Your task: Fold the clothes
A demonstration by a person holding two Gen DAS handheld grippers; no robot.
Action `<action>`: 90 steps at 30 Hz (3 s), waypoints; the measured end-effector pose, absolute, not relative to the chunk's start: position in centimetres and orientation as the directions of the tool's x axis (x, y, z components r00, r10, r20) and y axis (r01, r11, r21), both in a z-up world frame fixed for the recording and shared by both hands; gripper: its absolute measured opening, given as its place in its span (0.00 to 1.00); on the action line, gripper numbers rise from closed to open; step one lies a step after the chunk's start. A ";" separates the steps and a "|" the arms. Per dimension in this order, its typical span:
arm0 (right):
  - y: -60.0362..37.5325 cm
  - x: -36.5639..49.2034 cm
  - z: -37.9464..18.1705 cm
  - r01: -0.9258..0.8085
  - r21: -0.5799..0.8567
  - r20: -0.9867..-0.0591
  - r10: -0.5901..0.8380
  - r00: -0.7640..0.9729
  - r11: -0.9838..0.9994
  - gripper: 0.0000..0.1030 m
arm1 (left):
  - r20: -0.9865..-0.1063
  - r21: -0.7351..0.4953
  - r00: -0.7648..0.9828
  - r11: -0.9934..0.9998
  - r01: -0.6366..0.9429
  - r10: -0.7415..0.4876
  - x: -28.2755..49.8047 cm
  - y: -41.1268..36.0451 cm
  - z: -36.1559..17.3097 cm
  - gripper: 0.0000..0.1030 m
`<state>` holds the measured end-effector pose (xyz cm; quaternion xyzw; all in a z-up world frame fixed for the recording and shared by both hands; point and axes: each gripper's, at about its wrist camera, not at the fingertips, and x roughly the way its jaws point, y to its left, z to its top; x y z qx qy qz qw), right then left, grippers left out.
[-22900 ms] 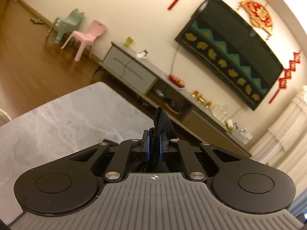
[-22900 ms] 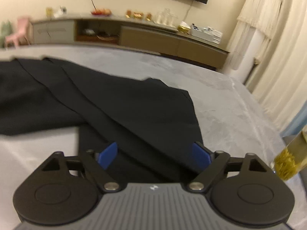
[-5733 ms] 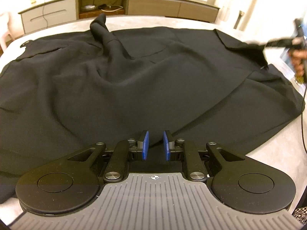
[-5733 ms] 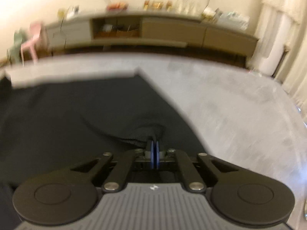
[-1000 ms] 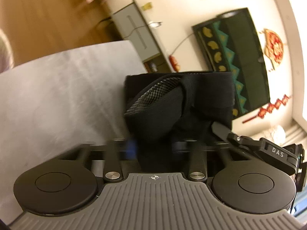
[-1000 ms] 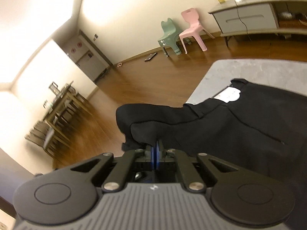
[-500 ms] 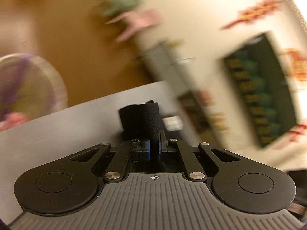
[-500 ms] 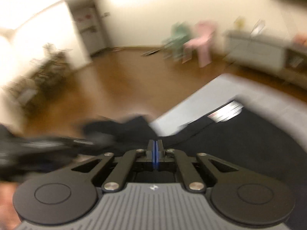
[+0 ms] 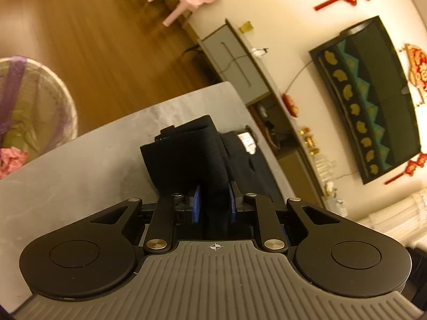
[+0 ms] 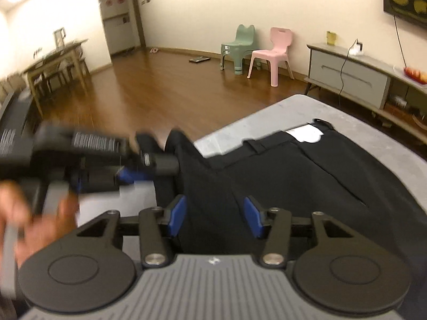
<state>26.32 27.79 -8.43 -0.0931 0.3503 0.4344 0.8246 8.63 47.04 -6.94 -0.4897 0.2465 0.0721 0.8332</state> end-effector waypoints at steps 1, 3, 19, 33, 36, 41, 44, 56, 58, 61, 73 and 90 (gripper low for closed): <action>28.7 26.8 -8.4 -0.783 0.173 -0.655 0.664 0.361 0.597 0.47 | -0.482 -0.783 0.869 0.501 -0.370 -0.112 8.4 47.2 -7.0 0.12; 30.7 27.4 -8.7 -0.787 0.206 -0.659 0.677 0.328 0.581 0.47 | -0.481 -0.792 0.872 0.473 -0.386 -0.095 7.8 47.7 -7.2 0.12; 35.6 30.9 -13.1 -0.803 0.190 -0.704 0.648 0.291 0.566 0.27 | -0.482 -0.826 0.869 0.386 -0.411 -0.108 7.2 49.2 -8.7 0.15; 35.2 30.8 -12.1 -0.799 0.103 -0.700 0.614 0.365 0.592 0.35 | -0.449 -0.865 0.891 0.284 -0.414 -0.070 6.5 50.2 -9.3 0.28; 35.3 30.7 -11.8 -0.817 0.152 -0.694 0.649 0.312 0.556 0.49 | -0.428 -0.888 0.904 0.196 -0.416 -0.021 5.4 50.9 -10.0 0.29; 35.8 30.3 -11.7 -0.843 0.203 -0.692 0.682 0.235 0.497 0.49 | -0.391 -0.914 0.920 0.120 -0.388 -0.005 4.8 51.8 -10.7 0.32; 36.5 30.5 -12.5 -0.846 0.189 -0.711 0.664 0.232 0.498 0.20 | -0.400 -0.912 0.916 0.106 -0.396 -0.020 5.0 51.9 -11.2 0.32; 32.9 32.1 -8.8 -0.781 0.230 -0.589 0.722 0.364 0.581 0.06 | -0.397 -0.914 0.918 0.101 -0.393 -0.022 5.1 51.9 -11.1 0.34; 31.9 33.4 -8.2 -0.736 0.307 -0.566 0.738 0.368 0.603 0.06 | -0.392 -0.915 0.920 0.116 -0.386 -0.029 5.2 51.9 -11.0 0.35; 30.4 36.3 -8.3 -0.634 0.457 -0.554 0.757 0.346 0.625 0.05 | -0.383 -0.916 0.923 0.144 -0.374 -0.044 5.2 51.7 -10.7 0.37; 25.6 42.3 -13.4 -0.303 0.750 -0.509 0.806 0.302 0.587 0.05 | -0.487 -0.804 0.868 0.435 -0.405 -0.093 8.8 48.5 -8.7 0.41; 29.8 37.3 -12.9 -0.345 0.816 -0.456 0.884 0.107 0.463 0.09 | -0.501 -0.773 0.865 0.457 -0.440 -0.014 7.5 48.7 -8.1 0.00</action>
